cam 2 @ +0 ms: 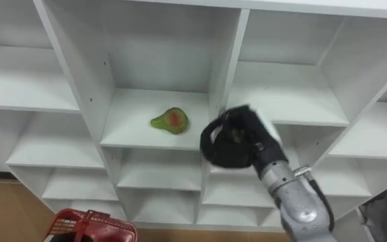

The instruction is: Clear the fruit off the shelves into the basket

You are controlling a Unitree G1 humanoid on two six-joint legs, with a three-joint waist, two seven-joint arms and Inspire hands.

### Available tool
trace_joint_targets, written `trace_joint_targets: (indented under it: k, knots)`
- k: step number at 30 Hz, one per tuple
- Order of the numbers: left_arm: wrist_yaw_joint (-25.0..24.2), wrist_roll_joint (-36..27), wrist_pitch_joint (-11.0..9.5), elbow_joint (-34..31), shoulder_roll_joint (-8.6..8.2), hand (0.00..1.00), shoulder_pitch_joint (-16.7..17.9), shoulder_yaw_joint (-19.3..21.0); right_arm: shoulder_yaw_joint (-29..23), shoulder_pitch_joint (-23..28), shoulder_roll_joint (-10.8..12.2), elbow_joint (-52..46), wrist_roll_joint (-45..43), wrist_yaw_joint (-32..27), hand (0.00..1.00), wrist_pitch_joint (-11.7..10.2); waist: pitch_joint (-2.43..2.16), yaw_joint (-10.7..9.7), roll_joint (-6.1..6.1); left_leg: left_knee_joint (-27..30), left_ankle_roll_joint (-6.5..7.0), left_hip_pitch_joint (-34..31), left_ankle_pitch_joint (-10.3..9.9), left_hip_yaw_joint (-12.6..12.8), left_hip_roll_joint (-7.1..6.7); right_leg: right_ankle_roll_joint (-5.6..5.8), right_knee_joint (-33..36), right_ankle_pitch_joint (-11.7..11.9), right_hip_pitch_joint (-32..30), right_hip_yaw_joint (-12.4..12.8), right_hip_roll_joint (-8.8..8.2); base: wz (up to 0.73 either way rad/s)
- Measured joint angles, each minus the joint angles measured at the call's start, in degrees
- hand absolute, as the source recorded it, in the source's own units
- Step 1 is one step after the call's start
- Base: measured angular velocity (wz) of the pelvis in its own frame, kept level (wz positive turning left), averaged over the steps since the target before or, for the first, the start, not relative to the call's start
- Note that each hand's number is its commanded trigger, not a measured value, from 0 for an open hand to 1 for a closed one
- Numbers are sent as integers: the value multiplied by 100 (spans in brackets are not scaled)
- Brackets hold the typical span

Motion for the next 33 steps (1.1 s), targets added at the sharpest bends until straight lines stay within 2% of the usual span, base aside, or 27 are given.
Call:
trace_joint_targets:
  k: [1,4,8,9,13,16,19,21,26,29,31,33]
  knots:
    - [-52,-3,0,4,-45,100,-10,1,106,18,12,-1,-115,162,100,49,19,-4,28,21,4,-48,2,3,-3,2,51,-1,-59,11,-12,-6]
    - [-180,-2,-2,6,-82,100,-12,7,110,11,13,-35,-213,371,100,51,24,18,21,33,12,-109,8,39,-15,2,63,-1,-127,42,-11,-4]
    - [-219,-109,0,7,-135,100,-44,-98,111,-37,37,-56,-84,528,100,89,24,68,-83,81,7,-145,8,50,-1,1,44,-1,-160,52,1,0]
    - [-215,-121,0,6,-145,100,-83,-186,126,-57,76,-56,-76,569,100,91,15,105,-126,101,7,-221,8,54,-1,0,57,-1,-227,52,-1,0]
    - [-215,-271,1,4,-164,100,-256,-354,235,-96,252,-33,-97,621,100,93,35,100,-219,206,7,-485,6,2,3,-10,61,32,-417,39,4,6]
    - [-235,-367,0,-5,-167,100,-387,-387,329,-119,307,19,-39,617,100,93,48,126,-202,232,8,-619,7,-9,5,-13,72,55,-546,-7,1,0]
    - [-246,-564,-6,39,-191,100,-708,-442,376,-449,480,535,-14,516,100,84,95,106,-146,299,9,-888,10,-17,4,-26,158,70,-802,-28,-9,0]
    - [-251,-712,-20,79,-220,100,-822,-558,471,-573,510,935,-9,412,100,81,111,102,-107,313,13,-987,12,-24,1,-25,167,75,-887,-39,-13,2]
    - [-296,-797,-61,85,-329,100,-883,-840,690,-749,515,1759,28,235,100,71,109,104,-87,480,10,-1253,17,-24,12,-28,248,76,-1163,-41,-56,0]
    - [-320,-1108,-122,80,-352,100,-924,-1130,766,-868,495,2041,233,40,100,46,114,46,-69,484,19,-1377,23,-47,2,-28,257,75,-1269,-133,-82,7]
    - [-323,-1278,-191,69,-364,100,-954,-1261,783,-960,509,2166,412,-90,100,-9,117,20,-52,502,29,-1462,33,-47,-3,-28,261,76,-1337,-164,-97,6]
    - [-365,-1459,-287,120,-365,100,-1019,-1447,817,-1097,518,2472,625,-150,100,-178,132,-30,14,503,45,-1528,54,-51,-30,-27,271,76,-1395,-211,-98,8]
